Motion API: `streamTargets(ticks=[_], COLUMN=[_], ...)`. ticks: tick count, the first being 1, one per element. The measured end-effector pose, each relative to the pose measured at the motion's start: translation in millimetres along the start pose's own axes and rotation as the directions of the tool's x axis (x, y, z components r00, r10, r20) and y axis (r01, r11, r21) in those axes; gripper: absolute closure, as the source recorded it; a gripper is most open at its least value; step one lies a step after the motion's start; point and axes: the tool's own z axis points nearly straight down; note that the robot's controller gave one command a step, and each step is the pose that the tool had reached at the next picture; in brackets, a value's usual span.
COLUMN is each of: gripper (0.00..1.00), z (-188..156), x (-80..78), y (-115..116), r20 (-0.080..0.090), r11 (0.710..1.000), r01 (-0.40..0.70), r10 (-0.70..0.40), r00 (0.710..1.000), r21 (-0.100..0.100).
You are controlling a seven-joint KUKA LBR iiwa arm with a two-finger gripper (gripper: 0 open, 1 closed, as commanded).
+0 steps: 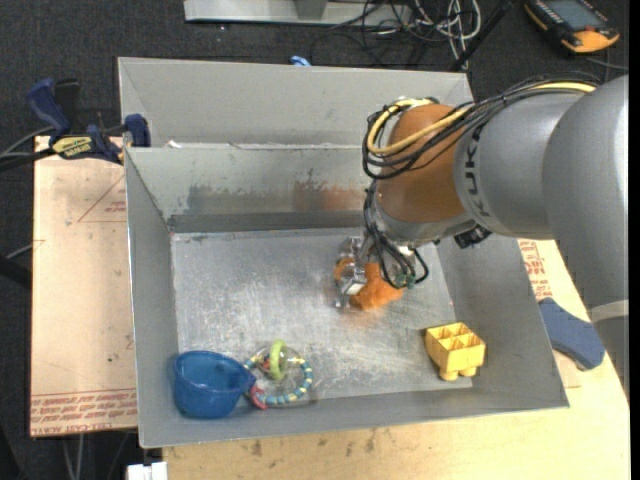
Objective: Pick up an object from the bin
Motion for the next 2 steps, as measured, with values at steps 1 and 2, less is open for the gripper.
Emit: streamTargets(ticks=[1,2], gripper=[1.0,1.0], z=[-20.1,-35.0], x=[1.3,-1.6], y=[-0.1,0.2], r20=[-0.005,0.006], r11=[1.0,1.0], r01=[0.0,0.0], r10=[0.0,0.0], r00=[1.0,1.0], r21=[0.001,0.0])
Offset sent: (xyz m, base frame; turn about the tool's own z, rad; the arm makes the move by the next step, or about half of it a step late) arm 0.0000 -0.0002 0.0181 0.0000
